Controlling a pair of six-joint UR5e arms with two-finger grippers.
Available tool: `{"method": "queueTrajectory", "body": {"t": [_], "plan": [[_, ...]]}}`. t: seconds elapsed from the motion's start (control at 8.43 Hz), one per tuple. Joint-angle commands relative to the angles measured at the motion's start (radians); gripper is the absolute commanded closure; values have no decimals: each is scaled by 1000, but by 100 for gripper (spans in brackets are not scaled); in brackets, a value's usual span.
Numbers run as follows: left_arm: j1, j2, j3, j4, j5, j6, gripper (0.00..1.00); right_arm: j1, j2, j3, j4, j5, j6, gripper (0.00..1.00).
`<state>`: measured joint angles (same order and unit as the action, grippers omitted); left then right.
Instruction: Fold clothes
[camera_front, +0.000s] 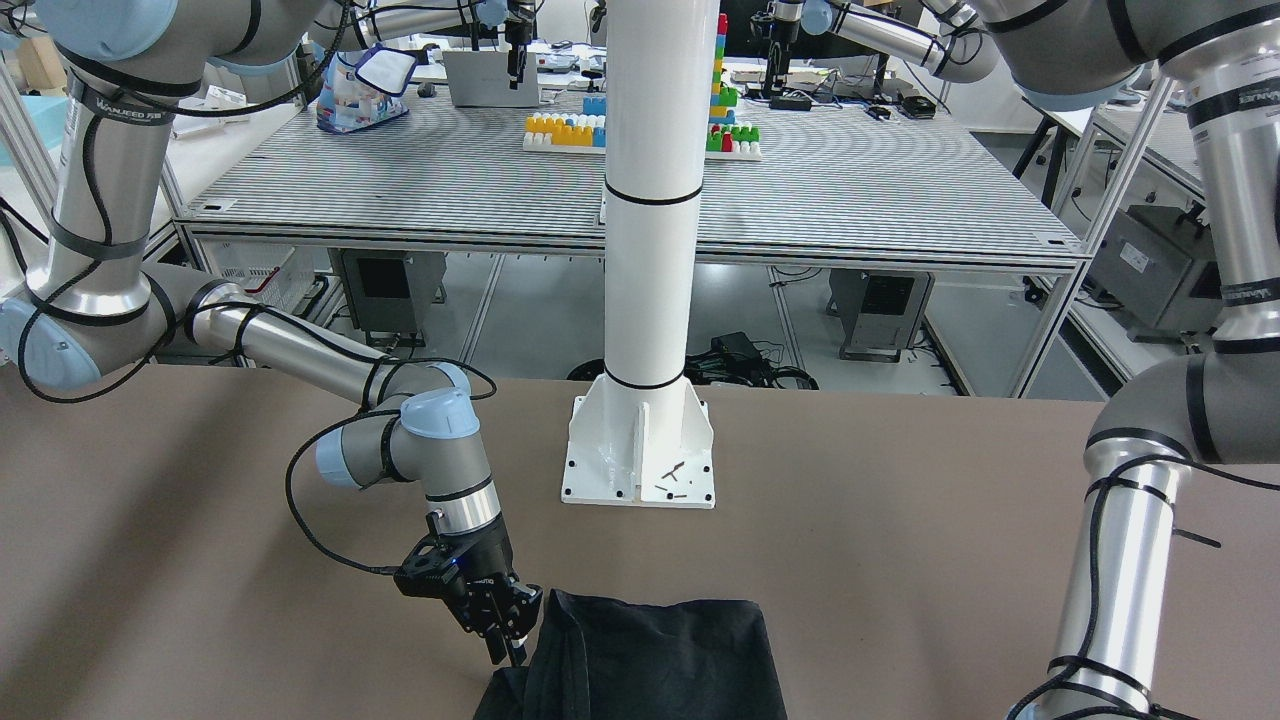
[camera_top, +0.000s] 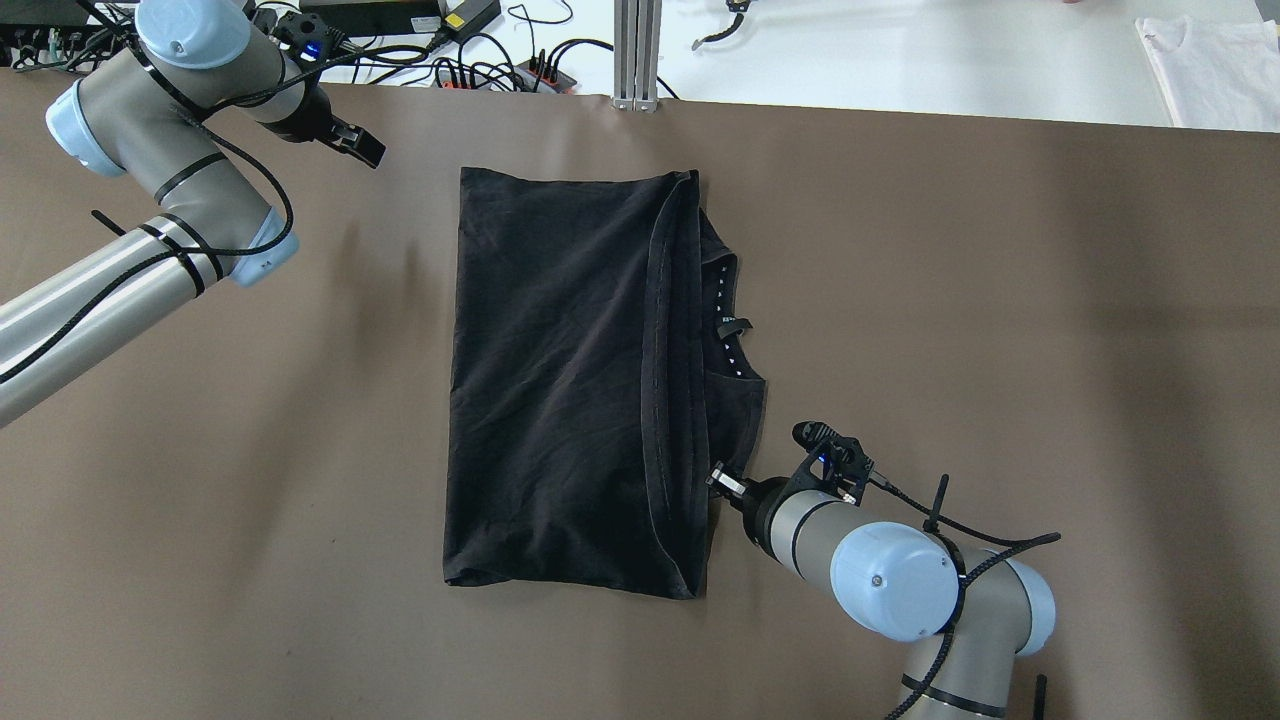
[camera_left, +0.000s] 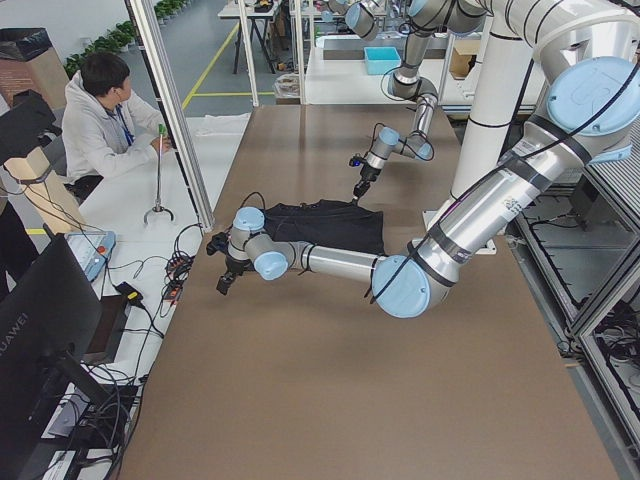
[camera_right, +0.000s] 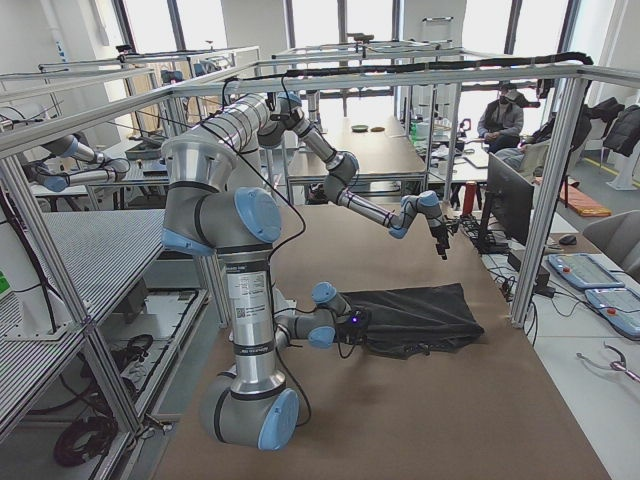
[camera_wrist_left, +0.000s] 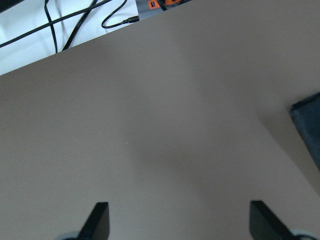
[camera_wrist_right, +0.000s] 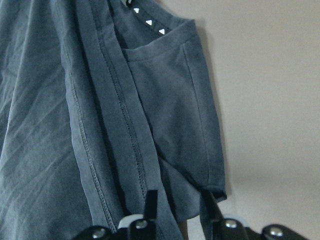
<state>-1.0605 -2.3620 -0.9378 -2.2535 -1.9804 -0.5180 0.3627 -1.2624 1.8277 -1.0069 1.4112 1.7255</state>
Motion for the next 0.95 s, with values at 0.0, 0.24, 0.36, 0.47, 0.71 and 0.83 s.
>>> {"method": "queueTrajectory", "body": {"t": [0.0, 0.24, 0.36, 0.47, 0.71, 0.83], "plan": [[14, 23, -30, -1, 0, -22, 0, 18, 79, 19, -156, 0, -180, 6], [14, 23, -30, -1, 2, -22, 0, 16, 196, 12, -327, -9, -289, 7], [14, 23, -30, -1, 2, -22, 0, 12, 228, 4, -385, -41, -385, 8], [14, 24, -30, 0, 2, -22, 0, 5, 268, -48, -436, -58, -455, 10], [14, 23, -30, -1, 2, -22, 0, -11, 361, -180, -496, -93, -547, 18], [14, 23, -30, 0, 2, -22, 0, -21, 376, -182, -534, -100, -587, 21]]}}
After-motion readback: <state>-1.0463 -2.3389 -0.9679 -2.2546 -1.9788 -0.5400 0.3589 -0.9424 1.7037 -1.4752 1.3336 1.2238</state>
